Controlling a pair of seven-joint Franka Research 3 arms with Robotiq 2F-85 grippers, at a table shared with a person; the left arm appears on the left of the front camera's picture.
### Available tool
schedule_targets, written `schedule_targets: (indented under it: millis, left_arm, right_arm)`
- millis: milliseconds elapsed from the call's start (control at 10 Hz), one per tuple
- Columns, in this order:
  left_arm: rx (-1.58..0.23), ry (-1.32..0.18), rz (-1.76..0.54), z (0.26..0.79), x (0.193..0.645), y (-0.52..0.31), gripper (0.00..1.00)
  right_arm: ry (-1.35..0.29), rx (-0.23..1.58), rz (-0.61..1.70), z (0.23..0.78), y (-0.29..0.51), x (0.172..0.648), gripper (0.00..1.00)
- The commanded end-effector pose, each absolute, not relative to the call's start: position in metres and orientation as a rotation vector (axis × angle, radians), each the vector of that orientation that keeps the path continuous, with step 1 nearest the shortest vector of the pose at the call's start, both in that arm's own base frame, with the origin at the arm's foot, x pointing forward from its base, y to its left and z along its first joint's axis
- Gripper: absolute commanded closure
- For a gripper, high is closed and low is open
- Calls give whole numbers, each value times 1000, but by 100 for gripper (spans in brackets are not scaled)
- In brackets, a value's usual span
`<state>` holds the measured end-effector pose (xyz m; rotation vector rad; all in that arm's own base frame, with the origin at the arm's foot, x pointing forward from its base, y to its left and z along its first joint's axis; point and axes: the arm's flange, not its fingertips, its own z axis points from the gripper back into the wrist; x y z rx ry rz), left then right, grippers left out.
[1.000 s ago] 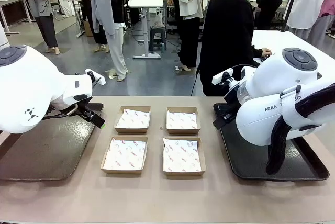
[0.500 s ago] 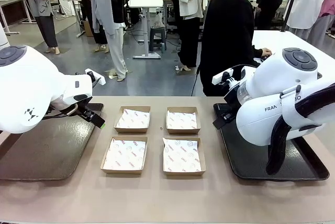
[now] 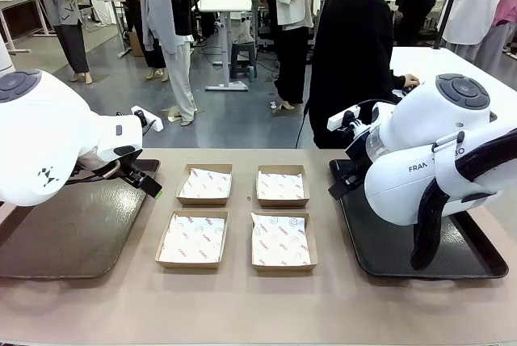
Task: Individually package the donuts and arrange them on the tray.
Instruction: Pick up one Paper togo box.
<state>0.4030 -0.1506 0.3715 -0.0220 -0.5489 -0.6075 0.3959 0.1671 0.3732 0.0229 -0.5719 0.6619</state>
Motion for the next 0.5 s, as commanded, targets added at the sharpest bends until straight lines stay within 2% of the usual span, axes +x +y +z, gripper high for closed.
schedule_targets:
  millis: [0,100,200,400]
  left_arm:
    - [-22,-549,-608,371,403,-151,0]
    - [-22,-549,-608,371,403,-151,0]
    - [-22,-549,-608,371,403,-151,0]
    - [37,-475,-663,392,355,-134,0]
  right_arm:
    - [-572,23,662,373,167,396,0]
    - [-572,23,662,373,167,396,0]
    - [-615,75,855,377,159,378,0]
    - [-580,18,898,401,141,326,0]
